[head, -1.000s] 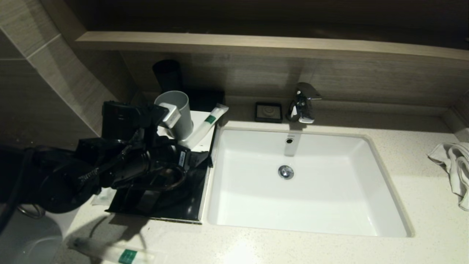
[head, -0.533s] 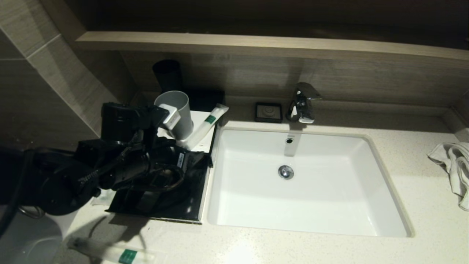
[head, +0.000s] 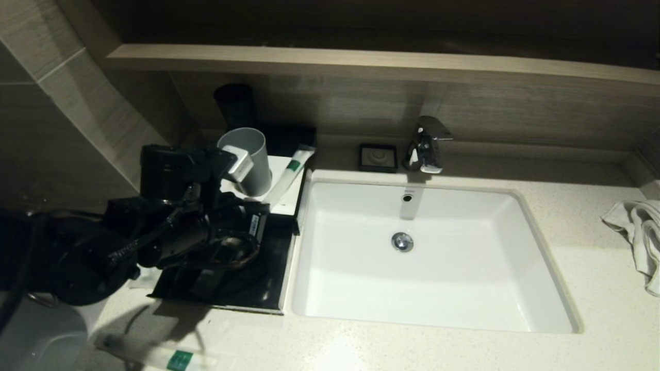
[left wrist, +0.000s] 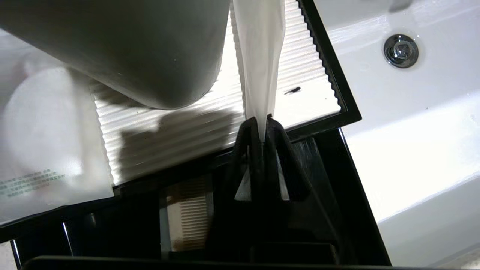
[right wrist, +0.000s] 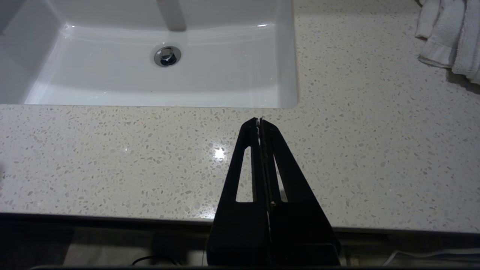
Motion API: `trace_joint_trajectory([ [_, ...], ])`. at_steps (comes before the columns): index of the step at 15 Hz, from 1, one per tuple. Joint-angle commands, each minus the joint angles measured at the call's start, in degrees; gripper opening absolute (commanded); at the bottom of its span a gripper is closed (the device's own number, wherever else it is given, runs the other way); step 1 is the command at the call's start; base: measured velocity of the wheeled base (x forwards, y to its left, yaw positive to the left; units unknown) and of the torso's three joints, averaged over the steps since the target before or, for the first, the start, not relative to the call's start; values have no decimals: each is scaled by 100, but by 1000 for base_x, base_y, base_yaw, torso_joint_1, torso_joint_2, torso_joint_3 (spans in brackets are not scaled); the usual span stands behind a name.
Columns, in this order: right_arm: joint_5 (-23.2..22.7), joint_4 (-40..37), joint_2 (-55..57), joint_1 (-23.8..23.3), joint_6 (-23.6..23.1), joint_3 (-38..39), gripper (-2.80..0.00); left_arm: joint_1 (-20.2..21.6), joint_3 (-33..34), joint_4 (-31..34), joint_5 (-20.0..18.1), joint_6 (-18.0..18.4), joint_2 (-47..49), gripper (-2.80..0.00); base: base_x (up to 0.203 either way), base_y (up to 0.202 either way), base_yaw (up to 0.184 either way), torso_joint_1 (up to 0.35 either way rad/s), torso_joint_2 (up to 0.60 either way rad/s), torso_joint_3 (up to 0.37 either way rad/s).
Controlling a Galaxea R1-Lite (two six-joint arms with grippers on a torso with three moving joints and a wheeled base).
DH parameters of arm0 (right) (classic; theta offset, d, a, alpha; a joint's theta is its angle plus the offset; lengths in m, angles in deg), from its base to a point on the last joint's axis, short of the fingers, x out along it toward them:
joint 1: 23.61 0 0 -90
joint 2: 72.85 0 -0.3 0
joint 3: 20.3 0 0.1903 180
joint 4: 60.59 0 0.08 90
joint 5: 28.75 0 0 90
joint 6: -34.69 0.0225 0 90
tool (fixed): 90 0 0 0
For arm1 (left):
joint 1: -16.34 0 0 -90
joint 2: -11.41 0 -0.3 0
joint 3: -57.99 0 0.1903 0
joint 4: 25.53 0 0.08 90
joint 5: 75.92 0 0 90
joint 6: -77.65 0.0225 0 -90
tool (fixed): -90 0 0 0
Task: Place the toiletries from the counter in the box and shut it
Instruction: Pick up the bathroom toiletry
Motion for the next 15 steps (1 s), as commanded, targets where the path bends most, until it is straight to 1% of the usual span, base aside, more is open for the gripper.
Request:
trace_joint_trajectory([
  [1,2,0,0,0,10,0,-280,3,80,4,0,4,-77,-280,0,0,0,0,0,0],
  [12,2,0,0,0,2,0,-280,-6,208,27,-61,-56,-701,-280,0,0,0,0,0,0],
  [15,2,0,0,0,5,0,-280,-13,361,56,-61,-57,-910,-280,0,0,0,0,0,0],
])
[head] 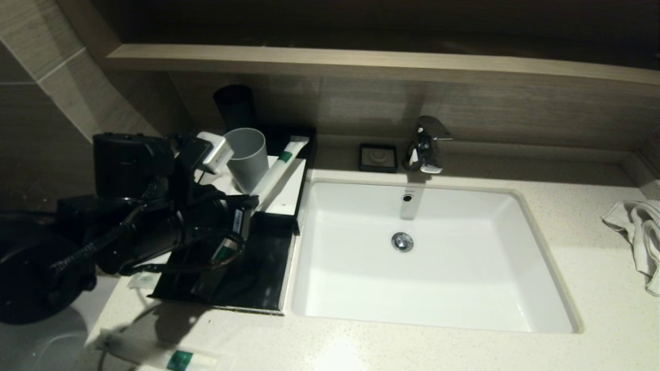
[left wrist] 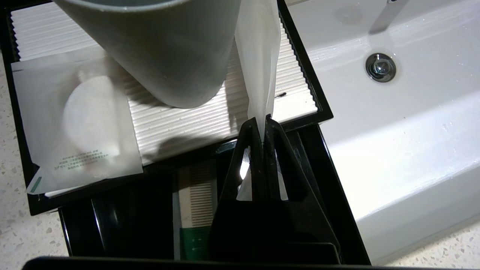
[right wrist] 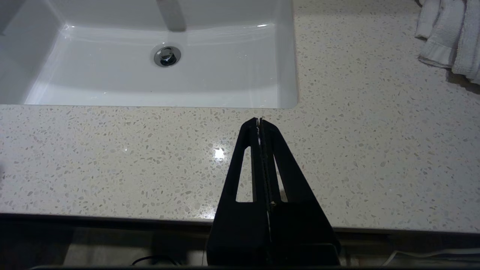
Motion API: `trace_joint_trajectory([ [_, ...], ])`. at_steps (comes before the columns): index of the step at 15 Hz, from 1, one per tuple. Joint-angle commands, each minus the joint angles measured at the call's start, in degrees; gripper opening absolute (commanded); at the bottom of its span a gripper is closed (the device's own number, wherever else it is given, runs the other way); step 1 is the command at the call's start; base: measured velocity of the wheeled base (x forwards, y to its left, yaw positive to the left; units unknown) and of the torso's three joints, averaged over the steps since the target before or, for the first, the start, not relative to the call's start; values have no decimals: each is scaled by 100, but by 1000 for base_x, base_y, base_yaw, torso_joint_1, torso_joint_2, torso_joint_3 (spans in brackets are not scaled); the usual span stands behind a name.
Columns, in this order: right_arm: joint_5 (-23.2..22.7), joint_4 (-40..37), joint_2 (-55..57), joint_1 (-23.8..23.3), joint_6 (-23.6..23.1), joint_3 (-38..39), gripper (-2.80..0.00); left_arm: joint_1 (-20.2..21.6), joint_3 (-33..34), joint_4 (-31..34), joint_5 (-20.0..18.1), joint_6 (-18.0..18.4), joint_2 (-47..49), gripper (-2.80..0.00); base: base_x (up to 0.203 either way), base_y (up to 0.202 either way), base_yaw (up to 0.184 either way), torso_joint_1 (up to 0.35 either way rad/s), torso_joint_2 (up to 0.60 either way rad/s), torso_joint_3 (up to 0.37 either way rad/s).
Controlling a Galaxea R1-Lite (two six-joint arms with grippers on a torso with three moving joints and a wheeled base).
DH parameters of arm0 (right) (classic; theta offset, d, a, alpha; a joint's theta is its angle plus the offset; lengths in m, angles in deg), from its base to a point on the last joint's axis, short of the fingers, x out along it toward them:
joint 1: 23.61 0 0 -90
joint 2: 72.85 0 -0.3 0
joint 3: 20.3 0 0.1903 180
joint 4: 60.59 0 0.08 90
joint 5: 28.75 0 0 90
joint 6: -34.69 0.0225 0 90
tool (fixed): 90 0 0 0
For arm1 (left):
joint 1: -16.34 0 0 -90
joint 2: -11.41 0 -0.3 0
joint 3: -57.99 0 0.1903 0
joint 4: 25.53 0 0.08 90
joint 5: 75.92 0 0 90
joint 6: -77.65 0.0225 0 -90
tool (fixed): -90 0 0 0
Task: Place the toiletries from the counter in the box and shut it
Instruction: Pick up the bathroom toiletry, then place the bathroom toiletry into the drawer
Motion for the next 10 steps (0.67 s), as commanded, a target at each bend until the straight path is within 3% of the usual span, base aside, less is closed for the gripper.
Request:
trace_joint_trajectory([
  [1,0,0,0,0,-2,0,-280,-8,158,-17,-10,-2,-292,-280,0,0,0,0,0,0],
  [6,0,0,0,0,7,0,-280,-9,645,186,-11,-14,-954,-280,0,0,0,0,0,0],
  [10,0,0,0,0,-2,0,-280,-9,909,717,-14,-61,-1581,-280,0,0,0,0,0,0],
])
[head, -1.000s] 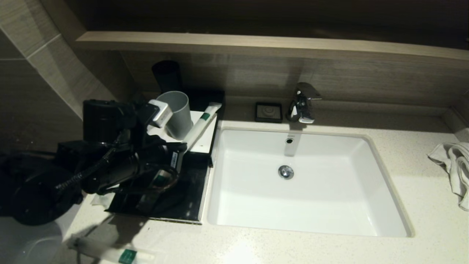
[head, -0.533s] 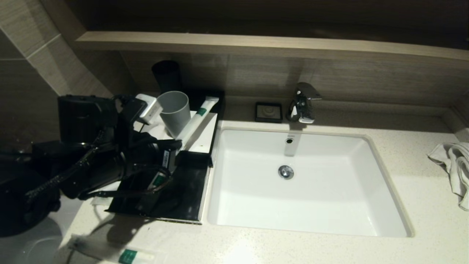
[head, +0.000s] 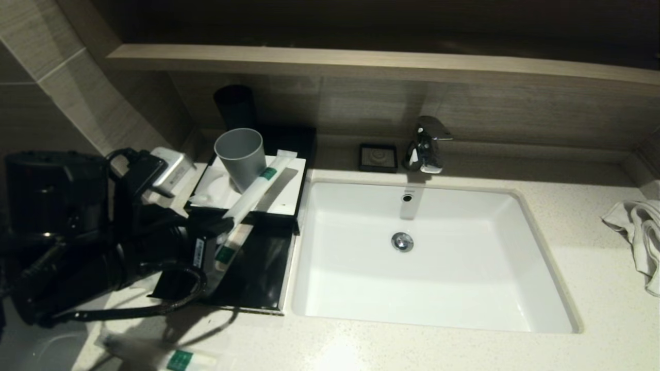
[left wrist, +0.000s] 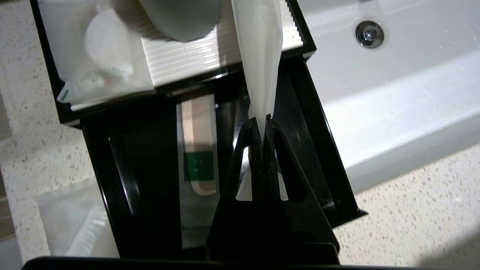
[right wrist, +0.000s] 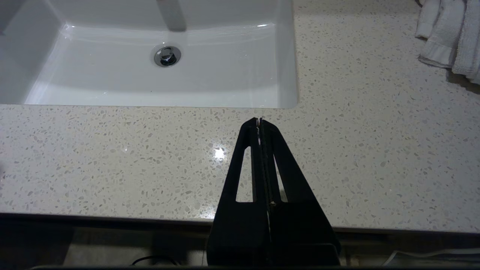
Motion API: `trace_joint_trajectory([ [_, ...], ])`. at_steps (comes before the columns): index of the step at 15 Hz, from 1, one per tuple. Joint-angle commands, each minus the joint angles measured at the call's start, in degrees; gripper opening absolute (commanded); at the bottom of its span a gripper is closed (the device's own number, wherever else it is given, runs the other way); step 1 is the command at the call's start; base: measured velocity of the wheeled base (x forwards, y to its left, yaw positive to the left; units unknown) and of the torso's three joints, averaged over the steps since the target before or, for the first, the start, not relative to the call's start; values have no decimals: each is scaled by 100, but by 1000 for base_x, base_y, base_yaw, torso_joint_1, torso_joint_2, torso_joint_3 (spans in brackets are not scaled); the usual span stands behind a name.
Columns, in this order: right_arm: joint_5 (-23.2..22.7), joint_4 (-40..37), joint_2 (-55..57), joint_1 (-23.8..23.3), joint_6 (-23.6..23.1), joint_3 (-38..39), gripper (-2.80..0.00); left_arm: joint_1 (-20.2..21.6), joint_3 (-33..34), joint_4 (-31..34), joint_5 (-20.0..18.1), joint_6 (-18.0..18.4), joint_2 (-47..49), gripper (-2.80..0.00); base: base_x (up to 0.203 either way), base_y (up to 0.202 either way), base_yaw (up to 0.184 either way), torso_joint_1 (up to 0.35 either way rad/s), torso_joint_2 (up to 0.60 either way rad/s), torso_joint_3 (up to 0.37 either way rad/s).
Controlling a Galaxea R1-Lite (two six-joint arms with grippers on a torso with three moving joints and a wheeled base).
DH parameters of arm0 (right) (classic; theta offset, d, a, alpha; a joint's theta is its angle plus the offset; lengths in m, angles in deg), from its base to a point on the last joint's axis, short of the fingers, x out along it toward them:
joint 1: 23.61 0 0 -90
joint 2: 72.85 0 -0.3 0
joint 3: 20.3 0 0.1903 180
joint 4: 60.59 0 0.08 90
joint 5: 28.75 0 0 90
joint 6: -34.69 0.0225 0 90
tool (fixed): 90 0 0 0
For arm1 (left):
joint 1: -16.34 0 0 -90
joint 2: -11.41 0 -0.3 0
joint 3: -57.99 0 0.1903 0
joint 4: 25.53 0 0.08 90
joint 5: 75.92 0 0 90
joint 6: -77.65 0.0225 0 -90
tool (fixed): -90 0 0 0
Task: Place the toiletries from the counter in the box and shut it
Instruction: Place the bathroom toiletry into the drawer
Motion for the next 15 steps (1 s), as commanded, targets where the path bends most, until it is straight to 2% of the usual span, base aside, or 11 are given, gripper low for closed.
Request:
trace_joint_trajectory([
  [1,2,0,0,0,2,0,-280,2,83,306,1,-18,-565,-280,0,0,0,0,0,0],
  [7,2,0,0,0,7,0,-280,10,69,1810,21,-24,-1668,-280,0,0,0,0,0,0],
  [12,2,0,0,0,8,0,-280,2,200,2188,17,-24,-2153,-280,0,0,0,0,0,0],
  [15,2,0,0,0,8,0,-280,1,218,2726,-6,-24,-2503,-280,0,0,0,0,0,0],
])
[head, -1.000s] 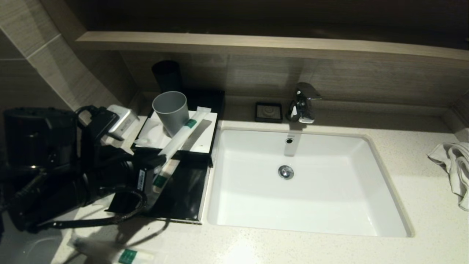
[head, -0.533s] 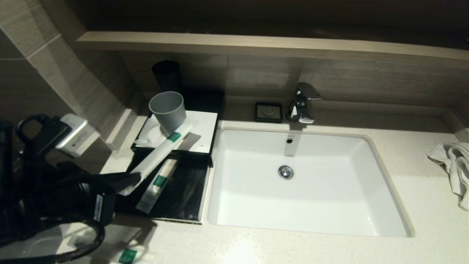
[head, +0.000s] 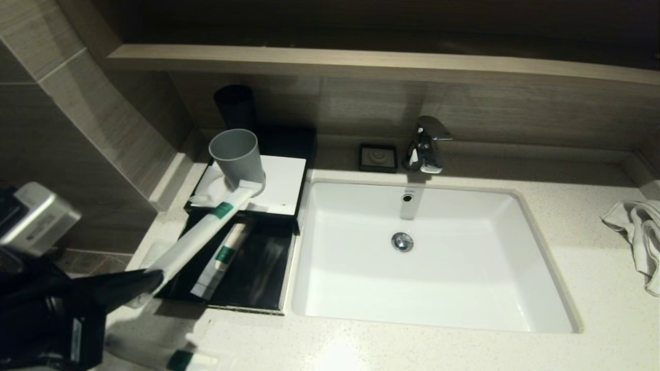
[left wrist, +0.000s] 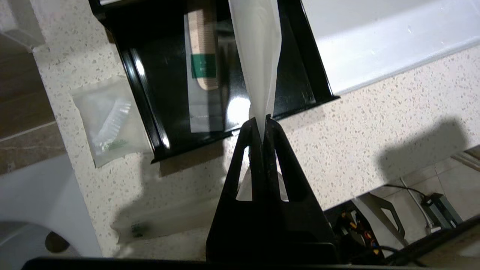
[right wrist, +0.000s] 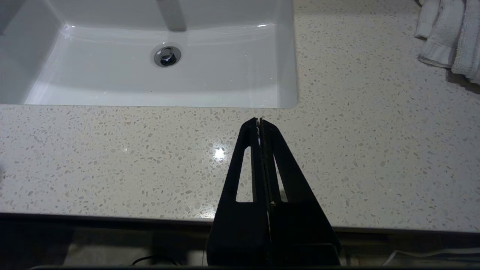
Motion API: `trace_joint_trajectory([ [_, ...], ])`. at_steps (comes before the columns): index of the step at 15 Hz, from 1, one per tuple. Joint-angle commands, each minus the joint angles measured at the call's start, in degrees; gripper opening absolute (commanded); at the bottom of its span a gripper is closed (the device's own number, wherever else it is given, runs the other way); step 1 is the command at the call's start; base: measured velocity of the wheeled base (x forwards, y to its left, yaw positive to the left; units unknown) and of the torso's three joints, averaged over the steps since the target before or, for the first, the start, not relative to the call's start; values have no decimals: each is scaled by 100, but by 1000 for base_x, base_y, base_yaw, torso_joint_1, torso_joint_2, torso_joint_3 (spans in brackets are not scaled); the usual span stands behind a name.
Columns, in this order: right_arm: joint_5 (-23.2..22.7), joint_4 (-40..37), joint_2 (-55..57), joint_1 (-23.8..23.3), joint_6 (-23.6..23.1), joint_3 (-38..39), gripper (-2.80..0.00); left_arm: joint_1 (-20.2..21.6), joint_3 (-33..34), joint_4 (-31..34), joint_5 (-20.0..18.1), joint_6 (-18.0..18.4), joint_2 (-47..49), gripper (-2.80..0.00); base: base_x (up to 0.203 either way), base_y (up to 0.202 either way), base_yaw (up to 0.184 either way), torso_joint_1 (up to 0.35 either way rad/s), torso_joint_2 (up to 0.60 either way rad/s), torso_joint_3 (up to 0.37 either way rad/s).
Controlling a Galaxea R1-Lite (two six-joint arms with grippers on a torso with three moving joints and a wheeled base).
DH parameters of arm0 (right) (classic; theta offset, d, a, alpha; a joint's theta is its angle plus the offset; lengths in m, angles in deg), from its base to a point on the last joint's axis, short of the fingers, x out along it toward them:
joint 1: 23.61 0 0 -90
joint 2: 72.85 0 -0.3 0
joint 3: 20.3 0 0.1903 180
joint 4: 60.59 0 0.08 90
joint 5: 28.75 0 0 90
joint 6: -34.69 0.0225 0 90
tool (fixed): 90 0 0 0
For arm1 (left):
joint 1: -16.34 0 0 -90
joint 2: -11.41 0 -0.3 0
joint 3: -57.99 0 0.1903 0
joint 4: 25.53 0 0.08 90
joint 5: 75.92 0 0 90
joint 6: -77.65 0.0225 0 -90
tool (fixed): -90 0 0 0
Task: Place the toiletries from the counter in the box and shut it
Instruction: Place the bathroom toiletry into the drawer
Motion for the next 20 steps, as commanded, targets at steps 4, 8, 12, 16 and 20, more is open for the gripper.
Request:
trace_joint_trajectory([
  [4,-2,0,0,0,-1,0,-280,16,106,692,18,-21,-562,-280,0,0,0,0,0,0],
  [8,-2,0,0,0,-2,0,-280,77,97,1081,71,-537,-509,-280,0,0,0,0,0,0],
  [12,-2,0,0,0,-2,0,-280,95,100,1095,324,-910,-143,-280,0,0,0,0,0,0],
  [16,-2,0,0,0,1,0,-280,95,-11,1032,436,-1321,325,-280,0,0,0,0,0,0],
  [20,-2,0,0,0,1,0,-280,116,-36,725,695,-1462,749,-280,0,0,0,0,0,0],
])
